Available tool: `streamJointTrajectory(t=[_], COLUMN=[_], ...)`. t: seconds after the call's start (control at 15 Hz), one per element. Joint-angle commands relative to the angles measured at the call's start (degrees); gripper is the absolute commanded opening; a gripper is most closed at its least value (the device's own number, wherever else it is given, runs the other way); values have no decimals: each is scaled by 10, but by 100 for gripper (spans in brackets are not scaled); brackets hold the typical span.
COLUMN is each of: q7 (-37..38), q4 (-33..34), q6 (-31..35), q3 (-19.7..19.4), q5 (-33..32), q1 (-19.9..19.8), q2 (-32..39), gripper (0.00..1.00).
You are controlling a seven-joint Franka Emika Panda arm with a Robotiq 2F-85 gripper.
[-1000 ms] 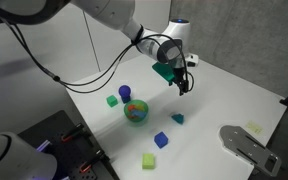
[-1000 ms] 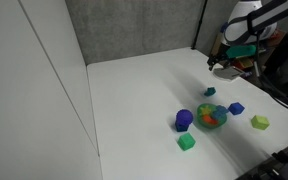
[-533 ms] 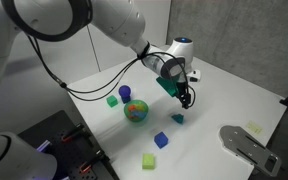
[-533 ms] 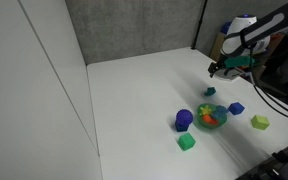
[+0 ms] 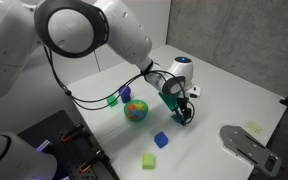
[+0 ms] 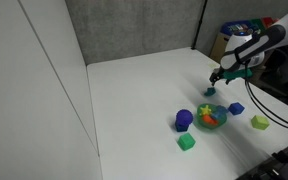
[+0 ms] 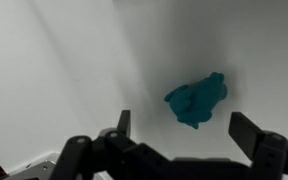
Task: Pick up the green toy from the table top and put it in the green bowl
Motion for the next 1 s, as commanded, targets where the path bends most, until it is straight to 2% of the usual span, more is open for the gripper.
streamJointTrajectory(t=[0.0, 0.67, 0.93], q7=[16, 5, 10], q4=[36, 105, 126], q6=[8, 3, 9], q3=[-7, 21, 16], q5=[5, 34, 34], q1=[3, -9, -4], q2=[42, 103, 119], gripper=[100, 100, 100])
